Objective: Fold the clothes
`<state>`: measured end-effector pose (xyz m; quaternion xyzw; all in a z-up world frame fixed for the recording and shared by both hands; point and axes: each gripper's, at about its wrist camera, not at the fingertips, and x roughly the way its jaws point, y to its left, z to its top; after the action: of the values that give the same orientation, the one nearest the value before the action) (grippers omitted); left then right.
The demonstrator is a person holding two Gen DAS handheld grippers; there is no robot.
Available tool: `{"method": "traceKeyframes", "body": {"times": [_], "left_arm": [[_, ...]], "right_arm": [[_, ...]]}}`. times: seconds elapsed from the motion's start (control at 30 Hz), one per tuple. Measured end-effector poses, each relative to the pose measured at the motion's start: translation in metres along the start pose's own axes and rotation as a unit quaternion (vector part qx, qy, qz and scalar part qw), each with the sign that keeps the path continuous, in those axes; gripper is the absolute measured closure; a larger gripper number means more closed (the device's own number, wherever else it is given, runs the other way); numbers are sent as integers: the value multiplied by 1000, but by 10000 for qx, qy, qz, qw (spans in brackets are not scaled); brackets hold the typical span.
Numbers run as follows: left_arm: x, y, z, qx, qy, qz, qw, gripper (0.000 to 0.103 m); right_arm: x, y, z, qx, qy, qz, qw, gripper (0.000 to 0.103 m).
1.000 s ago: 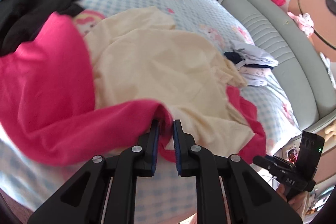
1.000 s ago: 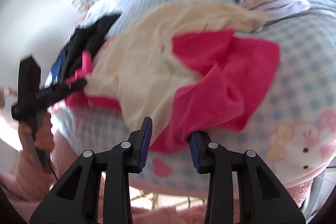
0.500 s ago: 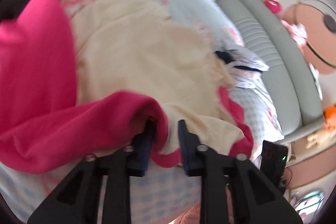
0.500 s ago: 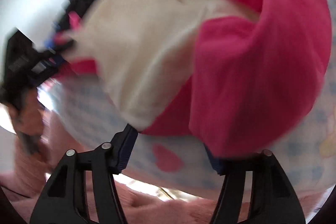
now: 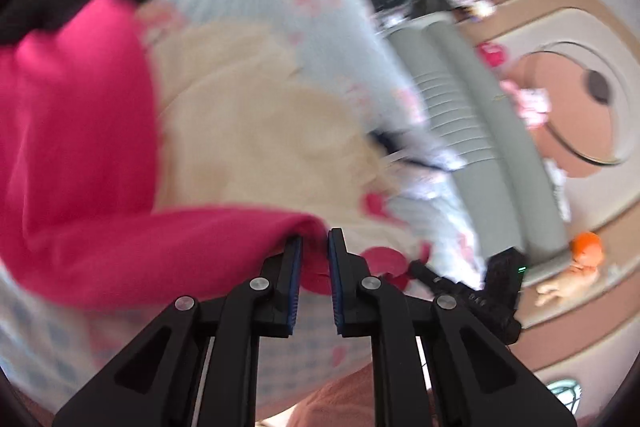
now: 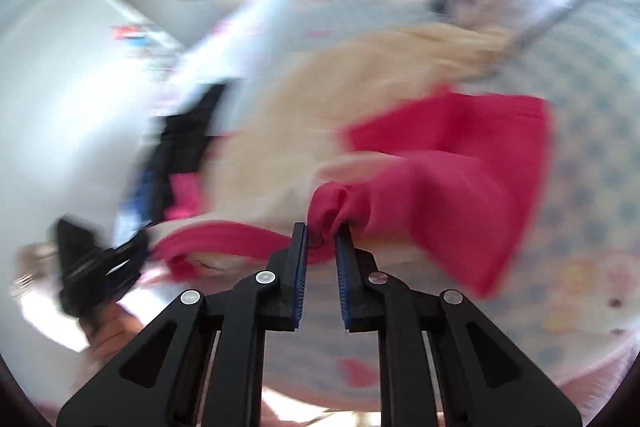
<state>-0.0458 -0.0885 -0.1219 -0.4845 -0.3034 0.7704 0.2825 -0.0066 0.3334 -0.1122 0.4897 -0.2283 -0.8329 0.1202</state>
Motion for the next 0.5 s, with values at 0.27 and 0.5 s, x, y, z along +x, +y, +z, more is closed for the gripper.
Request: {"method": "traceKeyframes", "body": {"times": [0.27, 0.5], "left_arm": [[47, 7, -28, 194, 899, 4, 9958, 34], [63, -24, -28, 1048, 721, 515, 9905, 72]], "right_arm": [[21, -9, -27, 97, 454, 276, 9985, 70], [-7, -18, -23, 16, -211, 107, 9997, 62]]}}
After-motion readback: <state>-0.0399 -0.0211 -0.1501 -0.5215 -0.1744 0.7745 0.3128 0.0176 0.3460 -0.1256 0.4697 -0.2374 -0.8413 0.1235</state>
